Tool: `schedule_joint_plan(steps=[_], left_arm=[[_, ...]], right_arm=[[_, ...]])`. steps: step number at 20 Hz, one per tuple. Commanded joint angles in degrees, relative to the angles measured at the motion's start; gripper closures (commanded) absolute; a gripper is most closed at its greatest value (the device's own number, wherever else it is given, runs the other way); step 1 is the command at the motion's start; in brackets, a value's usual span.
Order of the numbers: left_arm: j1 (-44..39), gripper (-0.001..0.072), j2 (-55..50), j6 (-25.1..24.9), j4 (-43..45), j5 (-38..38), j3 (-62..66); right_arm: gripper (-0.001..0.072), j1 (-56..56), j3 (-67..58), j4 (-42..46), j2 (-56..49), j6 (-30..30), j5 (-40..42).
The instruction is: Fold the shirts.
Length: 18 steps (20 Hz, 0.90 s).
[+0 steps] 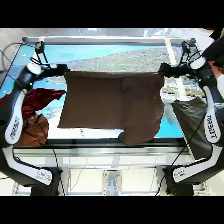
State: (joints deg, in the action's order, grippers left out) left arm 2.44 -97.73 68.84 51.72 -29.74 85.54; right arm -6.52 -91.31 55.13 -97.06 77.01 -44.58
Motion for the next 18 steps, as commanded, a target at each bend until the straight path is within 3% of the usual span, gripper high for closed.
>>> schedule_joint_plan(steps=[1,2,3,4,7,9,11,14,16,18], left_arm=[[-0.61,0.0651,-3.96,0.2,-9.53,7.72,2.08],[-0.22,0.0383,-3.28,0.2,-9.62,6.03,3.54],[0.33,0.0068,-2.16,0.2,-9.79,3.76,5.05],[1.27,0.0015,-0.28,0.2,-9.79,0.98,6.43],[6.78,0.0015,8.98,0.2,-9.77,-5.66,7.39],[13.88,0.0015,16.65,0.22,-9.57,-13.99,7.39],[22.51,0.0016,23.54,0.22,-9.27,-25.49,5.99],[31.47,0.0016,34.14,0.2,-5.88,-33.94,-9.6],[36.0,0.0016,42.29,0.83,-6.45,-32.17,-28.13],[39.15,0.0016,49.37,1.51,-13.55,-29.33,-46.16]], right_arm=[[0.0232,1.86,-2.58,-3.76,-2.93,0.07,13.86],[0.0232,1.66,-5.03,-3.61,-2.58,0.04,12.24],[0.0233,1.16,-7.78,-3.17,-2.08,0.04,9.09],[0.0234,0.13,-11.17,-1.2,-1.27,0.04,4.17],[0.0239,-5.81,-20.9,9.27,3.85,0.59,-18.51],[0.0321,-11.39,-22.86,18.23,10.34,0.37,-31.67],[0.0322,-19.06,-21.92,20.04,17.75,-1.92,-40.96],[0.0323,-30.21,-9.99,10.43,28.28,-3.56,-41.38],[0.0322,-34.42,7.82,5.88,36.2,-6.23,-39.21],[0.0322,-35.04,28.76,4.26,43.8,-6.21,-33.18]])
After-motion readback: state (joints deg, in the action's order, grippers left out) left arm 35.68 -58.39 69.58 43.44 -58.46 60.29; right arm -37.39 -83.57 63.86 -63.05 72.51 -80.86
